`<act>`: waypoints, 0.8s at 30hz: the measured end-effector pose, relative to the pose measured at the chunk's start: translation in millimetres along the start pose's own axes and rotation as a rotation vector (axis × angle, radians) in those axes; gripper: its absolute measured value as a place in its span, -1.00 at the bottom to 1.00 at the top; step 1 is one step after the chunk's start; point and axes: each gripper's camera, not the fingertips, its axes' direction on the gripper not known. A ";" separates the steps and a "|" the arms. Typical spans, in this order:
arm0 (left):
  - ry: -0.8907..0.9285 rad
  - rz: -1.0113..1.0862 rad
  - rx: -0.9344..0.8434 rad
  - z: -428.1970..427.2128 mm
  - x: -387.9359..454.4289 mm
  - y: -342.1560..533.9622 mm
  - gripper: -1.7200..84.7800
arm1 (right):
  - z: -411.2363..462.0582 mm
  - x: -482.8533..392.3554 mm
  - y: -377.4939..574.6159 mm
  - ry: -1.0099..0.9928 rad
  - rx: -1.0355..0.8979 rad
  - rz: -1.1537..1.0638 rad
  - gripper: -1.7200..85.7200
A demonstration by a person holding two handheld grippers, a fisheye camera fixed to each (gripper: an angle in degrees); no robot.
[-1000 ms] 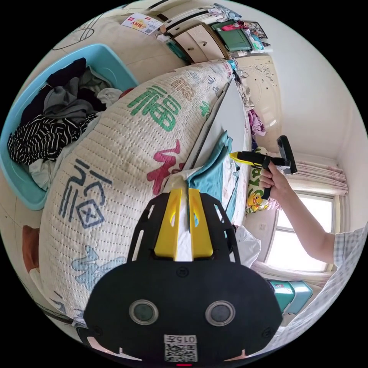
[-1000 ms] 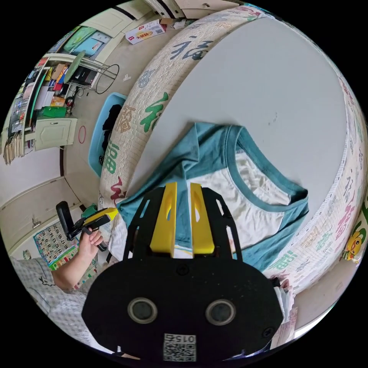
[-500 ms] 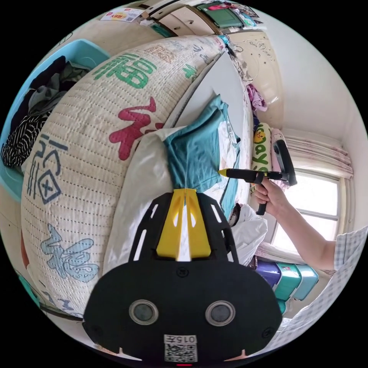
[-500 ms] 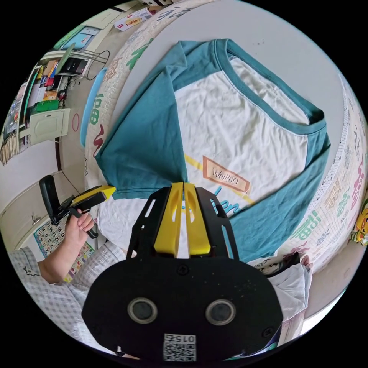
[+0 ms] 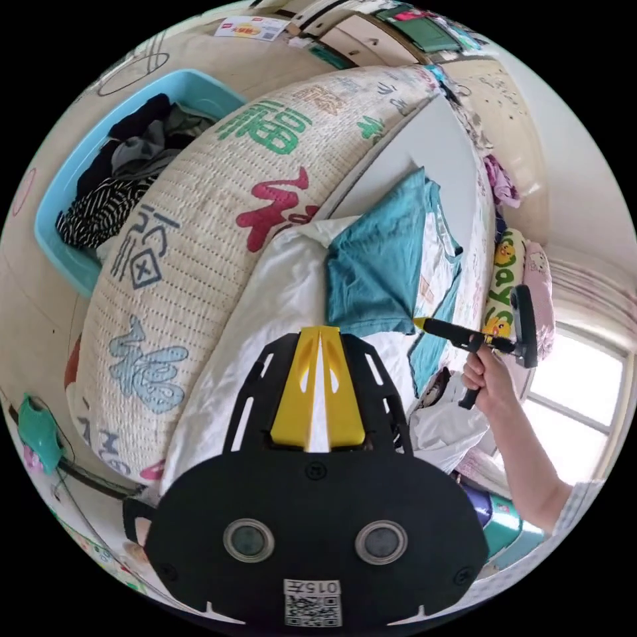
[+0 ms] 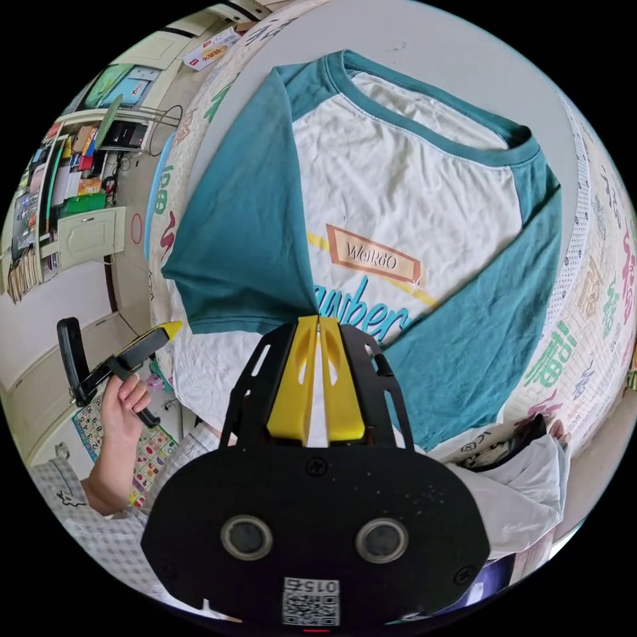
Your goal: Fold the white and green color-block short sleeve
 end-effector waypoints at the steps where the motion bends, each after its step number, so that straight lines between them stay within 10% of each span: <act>1: 0.001 -0.031 0.013 -10.1 0.0 1.8 -0.98 | -1.4 0.5 3.0 -0.006 0.003 0.008 -0.98; 11: 0.368 0.053 0.258 -237.6 95.8 58.1 -0.97 | -29.6 17.2 80.8 -0.050 0.065 0.066 -0.98; 24: 0.372 0.096 0.329 -301.1 54.0 116.6 -0.97 | -52.1 56.9 186.9 -0.090 0.113 0.191 -0.97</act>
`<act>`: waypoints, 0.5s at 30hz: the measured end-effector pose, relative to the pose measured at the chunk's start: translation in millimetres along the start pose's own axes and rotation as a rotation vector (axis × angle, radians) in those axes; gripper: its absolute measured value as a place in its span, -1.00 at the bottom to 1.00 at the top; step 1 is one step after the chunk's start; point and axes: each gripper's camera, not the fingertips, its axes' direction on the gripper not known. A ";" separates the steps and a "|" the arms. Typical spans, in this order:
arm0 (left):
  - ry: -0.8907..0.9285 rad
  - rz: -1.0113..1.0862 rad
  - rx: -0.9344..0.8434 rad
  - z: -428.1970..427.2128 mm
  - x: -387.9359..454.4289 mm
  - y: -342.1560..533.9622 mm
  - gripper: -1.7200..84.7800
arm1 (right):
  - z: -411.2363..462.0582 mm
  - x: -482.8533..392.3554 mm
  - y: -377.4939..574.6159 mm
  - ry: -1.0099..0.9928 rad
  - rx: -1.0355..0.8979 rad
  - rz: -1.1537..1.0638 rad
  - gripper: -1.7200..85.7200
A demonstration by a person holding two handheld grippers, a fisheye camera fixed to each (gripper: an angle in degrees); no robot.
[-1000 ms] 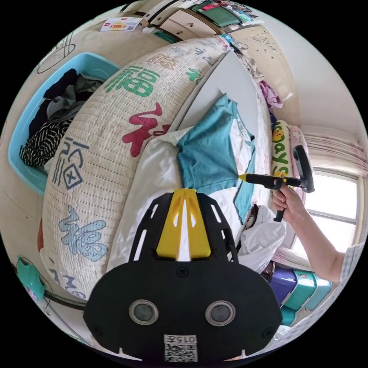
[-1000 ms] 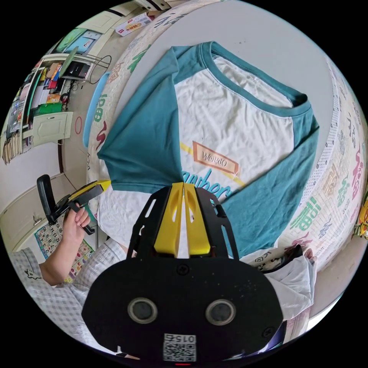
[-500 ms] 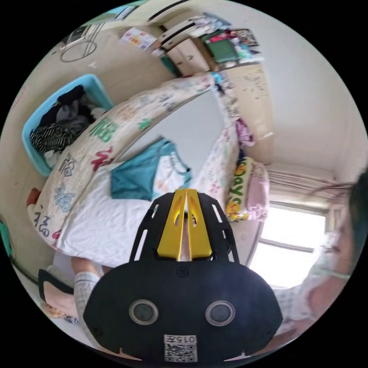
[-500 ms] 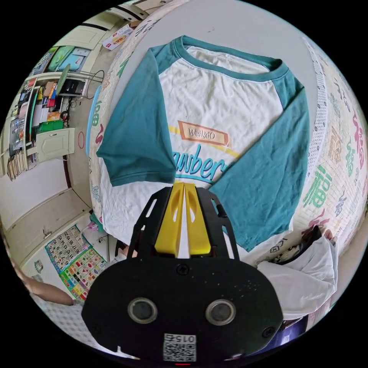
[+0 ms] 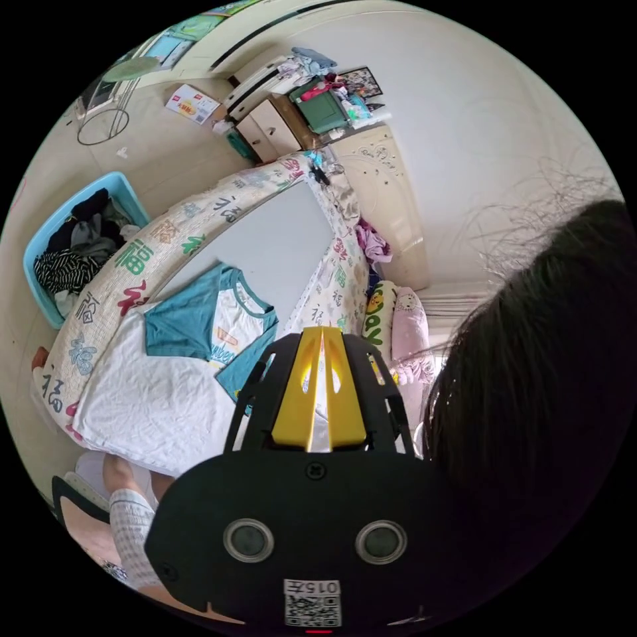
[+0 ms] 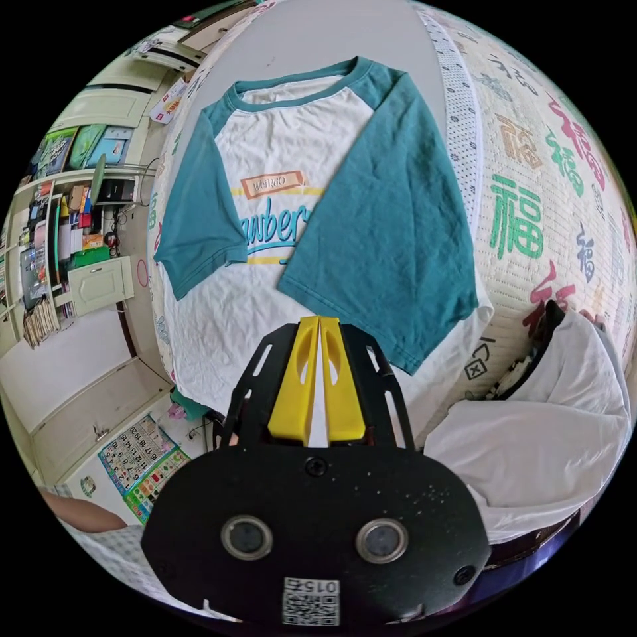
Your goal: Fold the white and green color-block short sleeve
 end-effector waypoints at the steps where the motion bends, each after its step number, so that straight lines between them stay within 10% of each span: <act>1: 0.006 0.002 0.009 -5.0 -1.6 0.9 -0.97 | -2.0 1.2 2.6 0.000 0.003 0.002 -0.97; 15: 0.031 -0.002 0.192 -106.0 -49.9 7.1 -0.97 | -29.0 -7.6 40.9 0.002 0.004 -0.032 -0.97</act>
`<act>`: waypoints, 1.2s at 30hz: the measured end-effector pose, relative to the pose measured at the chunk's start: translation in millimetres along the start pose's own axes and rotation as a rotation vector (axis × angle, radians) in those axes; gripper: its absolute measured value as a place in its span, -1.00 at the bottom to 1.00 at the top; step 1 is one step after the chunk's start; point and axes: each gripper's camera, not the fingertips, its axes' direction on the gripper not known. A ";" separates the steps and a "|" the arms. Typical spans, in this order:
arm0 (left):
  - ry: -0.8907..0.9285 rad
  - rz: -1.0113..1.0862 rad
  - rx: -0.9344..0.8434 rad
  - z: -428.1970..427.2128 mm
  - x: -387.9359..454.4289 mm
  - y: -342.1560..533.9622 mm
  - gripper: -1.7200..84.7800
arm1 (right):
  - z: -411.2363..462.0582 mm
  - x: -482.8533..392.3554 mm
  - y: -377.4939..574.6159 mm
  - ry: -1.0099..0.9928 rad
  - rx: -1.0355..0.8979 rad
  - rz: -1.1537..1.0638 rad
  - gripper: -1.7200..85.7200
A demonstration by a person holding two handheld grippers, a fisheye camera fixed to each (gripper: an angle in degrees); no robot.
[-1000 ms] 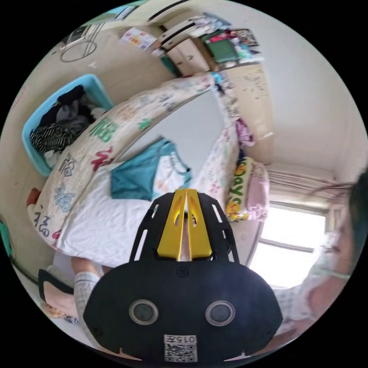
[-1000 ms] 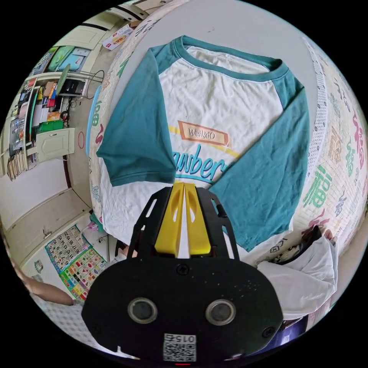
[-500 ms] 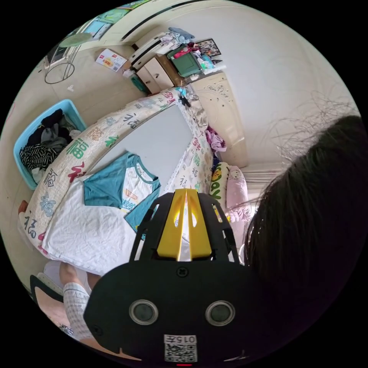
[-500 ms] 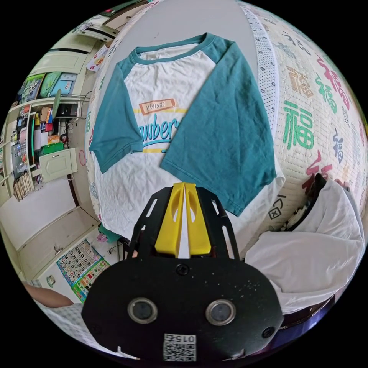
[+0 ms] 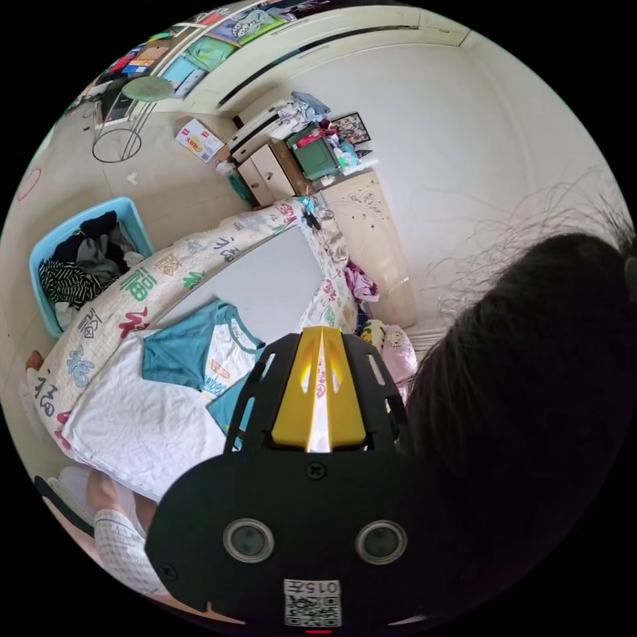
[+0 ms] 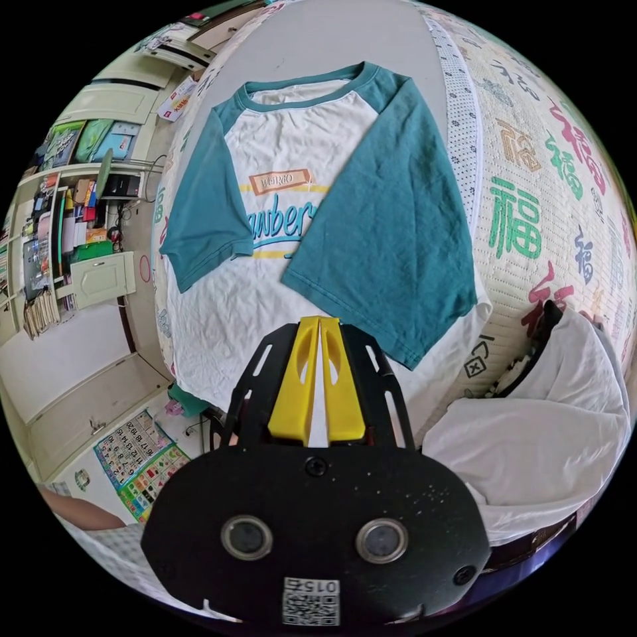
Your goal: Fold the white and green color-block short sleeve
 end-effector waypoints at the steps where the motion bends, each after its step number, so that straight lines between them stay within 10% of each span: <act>1: -0.003 -0.008 -0.004 -2.1 -2.7 -0.4 -0.97 | -0.6 -0.9 1.0 0.002 -0.002 -0.001 -0.97; 36: 0.077 -0.076 0.042 -60.5 -37.1 -50.6 -0.98 | -57.7 -4.8 -6.5 -0.065 -0.060 0.051 -0.97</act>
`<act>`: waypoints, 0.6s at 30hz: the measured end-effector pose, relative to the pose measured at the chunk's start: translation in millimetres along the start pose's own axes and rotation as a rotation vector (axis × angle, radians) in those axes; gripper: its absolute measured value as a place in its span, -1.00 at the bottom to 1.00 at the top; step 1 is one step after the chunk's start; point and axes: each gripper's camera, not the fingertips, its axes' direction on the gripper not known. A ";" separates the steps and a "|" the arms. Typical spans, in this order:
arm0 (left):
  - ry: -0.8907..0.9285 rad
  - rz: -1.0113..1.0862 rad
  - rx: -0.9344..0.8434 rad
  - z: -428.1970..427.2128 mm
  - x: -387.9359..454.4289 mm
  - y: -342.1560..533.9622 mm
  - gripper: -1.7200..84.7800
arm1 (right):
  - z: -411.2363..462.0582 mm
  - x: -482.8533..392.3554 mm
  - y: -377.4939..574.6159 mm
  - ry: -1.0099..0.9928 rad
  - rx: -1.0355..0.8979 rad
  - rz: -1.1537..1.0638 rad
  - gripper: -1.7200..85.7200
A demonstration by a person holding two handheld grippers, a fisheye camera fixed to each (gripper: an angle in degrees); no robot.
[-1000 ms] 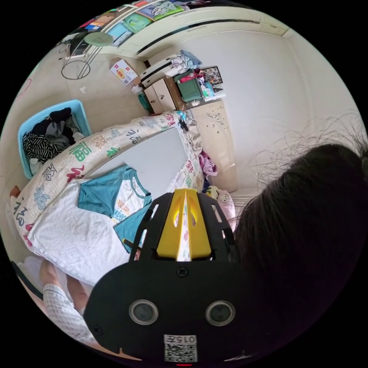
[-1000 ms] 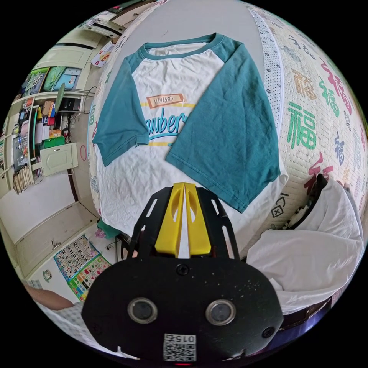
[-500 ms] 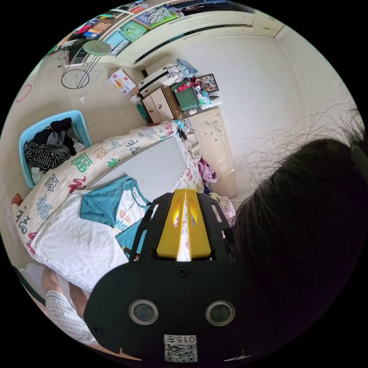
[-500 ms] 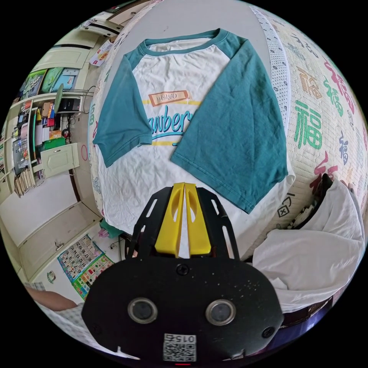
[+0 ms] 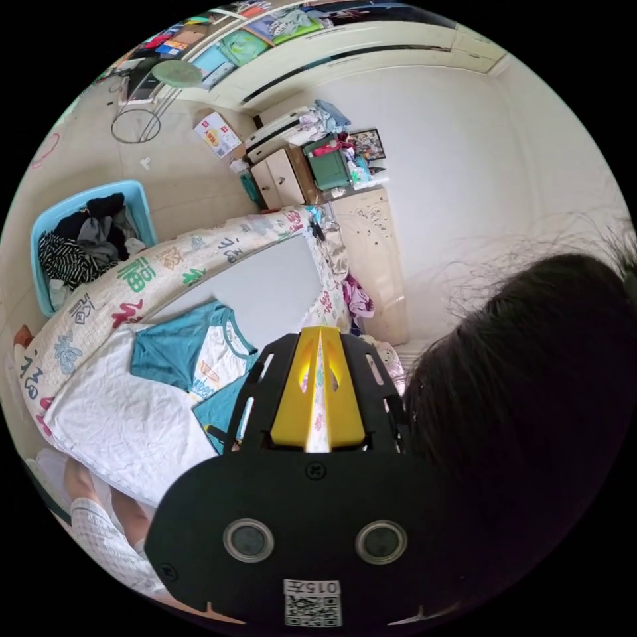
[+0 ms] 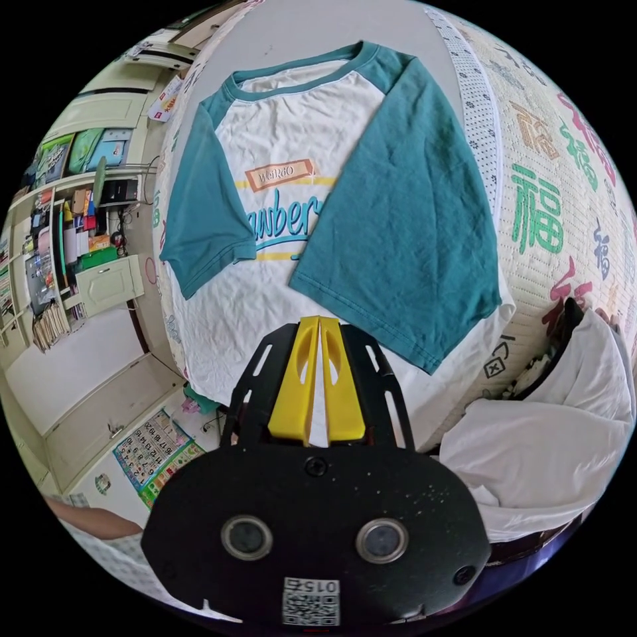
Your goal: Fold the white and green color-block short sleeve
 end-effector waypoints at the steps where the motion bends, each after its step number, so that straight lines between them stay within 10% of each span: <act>1: -0.007 0.002 0.011 -0.2 1.7 -0.2 -0.98 | -1.5 0.4 -0.7 -0.006 0.001 0.002 -0.97; 18: -0.055 0.065 0.061 44.3 71.4 -18.4 -0.98 | -51.4 8.8 -34.9 -0.033 0.005 0.019 -0.97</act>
